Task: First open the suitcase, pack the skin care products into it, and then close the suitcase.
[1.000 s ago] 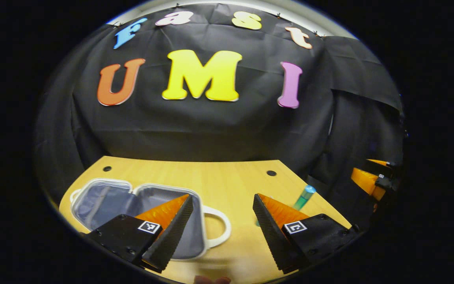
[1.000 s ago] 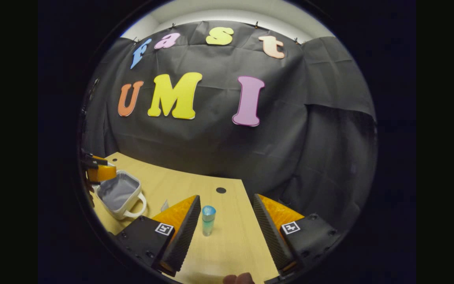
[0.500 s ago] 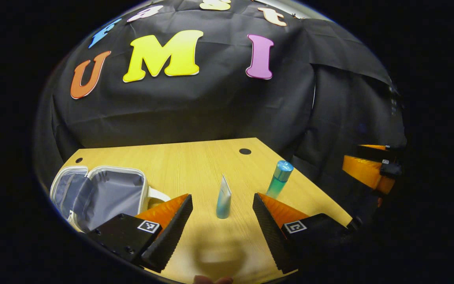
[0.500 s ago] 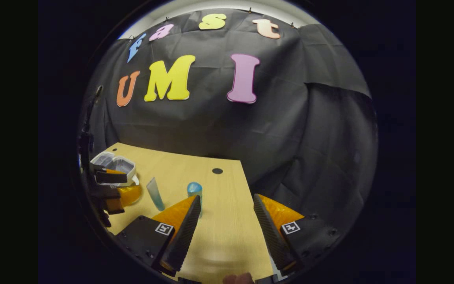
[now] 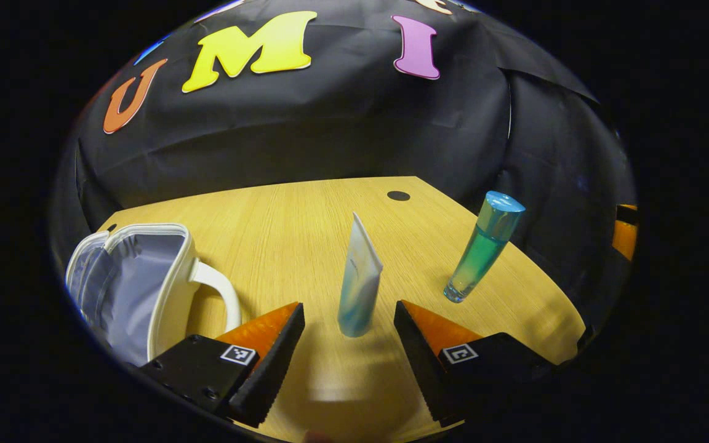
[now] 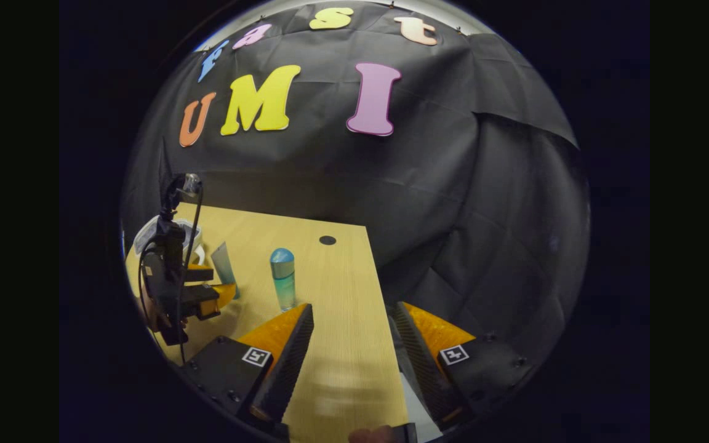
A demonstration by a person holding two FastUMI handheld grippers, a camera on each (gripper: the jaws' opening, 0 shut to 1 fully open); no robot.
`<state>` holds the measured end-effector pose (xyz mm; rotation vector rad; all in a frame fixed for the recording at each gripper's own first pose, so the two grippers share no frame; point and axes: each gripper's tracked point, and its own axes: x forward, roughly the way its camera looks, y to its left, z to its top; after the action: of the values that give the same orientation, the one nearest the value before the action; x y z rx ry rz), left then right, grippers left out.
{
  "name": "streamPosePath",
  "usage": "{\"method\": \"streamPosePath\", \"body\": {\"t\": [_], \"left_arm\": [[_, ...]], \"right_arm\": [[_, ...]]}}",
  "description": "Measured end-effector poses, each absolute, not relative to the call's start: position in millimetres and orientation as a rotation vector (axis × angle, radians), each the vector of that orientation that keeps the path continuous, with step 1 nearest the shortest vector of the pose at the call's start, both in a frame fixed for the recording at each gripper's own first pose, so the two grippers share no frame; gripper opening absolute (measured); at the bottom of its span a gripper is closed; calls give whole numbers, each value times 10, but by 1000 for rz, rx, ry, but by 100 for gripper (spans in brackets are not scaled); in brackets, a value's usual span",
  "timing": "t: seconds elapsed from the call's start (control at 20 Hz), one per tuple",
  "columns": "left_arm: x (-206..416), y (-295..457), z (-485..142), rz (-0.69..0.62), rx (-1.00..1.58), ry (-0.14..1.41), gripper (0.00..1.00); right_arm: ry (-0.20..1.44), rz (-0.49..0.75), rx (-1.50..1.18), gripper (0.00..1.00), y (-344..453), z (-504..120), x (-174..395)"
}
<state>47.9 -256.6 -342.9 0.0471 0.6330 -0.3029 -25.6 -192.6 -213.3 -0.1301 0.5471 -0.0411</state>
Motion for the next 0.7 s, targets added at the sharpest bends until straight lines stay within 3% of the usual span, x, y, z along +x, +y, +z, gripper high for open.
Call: {"method": "streamPosePath", "body": {"t": [0.2,0.3,0.4,0.5,0.55,0.6,0.65,0.7], "left_arm": [[549,-2604,-3520,-310,62,649,77],[559,-2631,-3529,-322,70,651,75],[581,-2646,-3546,-330,72,652,55],[598,-2650,-3544,-331,75,655,44],[601,-2646,-3544,-335,71,657,43],[597,-2644,-3538,-338,64,662,48],[581,-2631,-3523,-343,54,670,41],[577,-2629,-3481,-348,42,671,39]], "right_arm": [[552,-22,-123,81,-1831,-2177,-208],[555,-10,-124,81,-1791,-2201,-179],[557,-3,-122,81,-1763,-2225,-159],[556,8,-121,81,-1731,-2240,-131],[558,14,-120,81,-1712,-2250,-106],[558,21,-120,81,-1695,-2275,-81],[560,29,-119,81,-1679,-2292,-55],[560,43,-116,81,-1639,-2315,-29]]}}
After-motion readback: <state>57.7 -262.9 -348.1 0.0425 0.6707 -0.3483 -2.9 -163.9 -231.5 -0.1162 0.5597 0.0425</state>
